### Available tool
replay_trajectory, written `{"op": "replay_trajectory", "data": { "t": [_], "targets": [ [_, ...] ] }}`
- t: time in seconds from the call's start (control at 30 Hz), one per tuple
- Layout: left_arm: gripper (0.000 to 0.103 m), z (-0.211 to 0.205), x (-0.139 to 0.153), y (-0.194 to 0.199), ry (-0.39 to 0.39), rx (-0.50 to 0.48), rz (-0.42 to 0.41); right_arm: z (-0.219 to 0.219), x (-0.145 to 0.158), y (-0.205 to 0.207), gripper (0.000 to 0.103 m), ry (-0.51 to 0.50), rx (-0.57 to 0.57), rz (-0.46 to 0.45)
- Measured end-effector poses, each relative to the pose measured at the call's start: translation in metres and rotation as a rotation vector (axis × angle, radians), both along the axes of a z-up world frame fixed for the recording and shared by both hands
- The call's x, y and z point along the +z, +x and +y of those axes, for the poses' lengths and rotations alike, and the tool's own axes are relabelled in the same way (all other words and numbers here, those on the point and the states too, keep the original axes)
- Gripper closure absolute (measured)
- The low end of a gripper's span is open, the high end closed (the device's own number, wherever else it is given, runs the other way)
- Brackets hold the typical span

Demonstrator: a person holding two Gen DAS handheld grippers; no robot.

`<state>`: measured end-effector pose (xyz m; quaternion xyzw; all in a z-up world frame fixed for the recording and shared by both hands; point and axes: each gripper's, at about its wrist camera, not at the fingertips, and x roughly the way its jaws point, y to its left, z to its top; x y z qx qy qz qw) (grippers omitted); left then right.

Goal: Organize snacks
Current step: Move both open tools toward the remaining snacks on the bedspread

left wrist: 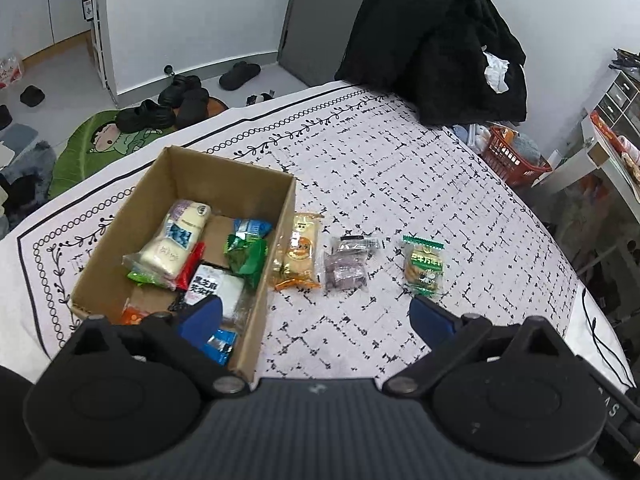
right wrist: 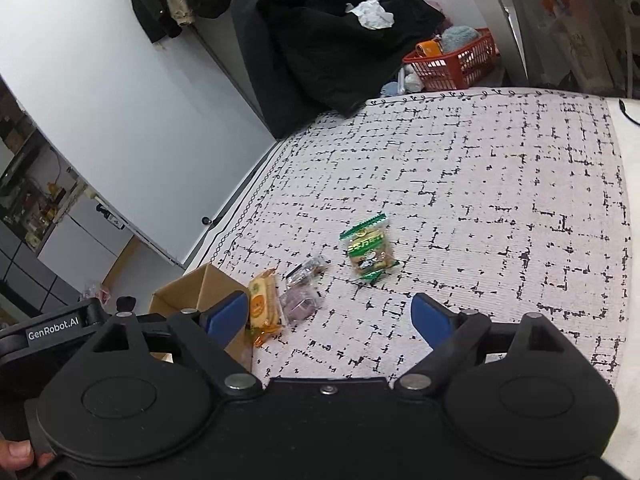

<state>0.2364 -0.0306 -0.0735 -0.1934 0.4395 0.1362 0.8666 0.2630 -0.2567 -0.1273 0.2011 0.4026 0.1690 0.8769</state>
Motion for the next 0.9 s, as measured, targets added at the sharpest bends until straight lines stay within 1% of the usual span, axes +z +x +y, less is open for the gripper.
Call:
{"op": "replay_trajectory", "data": {
  "t": [0.07,0.37,0.47,0.57,0.63,0.7,0.9],
  "targets": [
    [0.004,-0.004,-0.002,0.003,0.009,-0.002,-0.002,-0.001,-0.004,0.003,0.016,0.007,0.001,0.004],
    [0.017,-0.018,-0.02,0.026,0.023,-0.006,0.02,-0.001,-0.02,0.022,0.02,0.036,-0.003,0.034],
    [0.021,-0.021,-0.028,0.035,0.027,-0.003,0.029,-0.002,-0.03,0.031,0.023,0.031,-0.006,0.052],
    [0.026,-0.023,-0.037,0.044,0.028,0.003,0.042,-0.004,-0.039,0.041,0.026,0.037,-0.016,0.073],
    [0.033,-0.024,-0.044,0.05,0.024,0.007,0.052,-0.005,-0.046,0.048,0.029,0.046,-0.027,0.089],
    [0.036,-0.026,-0.051,0.057,0.016,0.01,0.061,-0.006,-0.054,0.055,0.03,0.054,-0.038,0.106],
    [0.041,-0.03,-0.069,0.075,0.023,0.018,0.074,-0.005,-0.072,0.069,0.033,0.072,-0.035,0.134]
  ]
}}
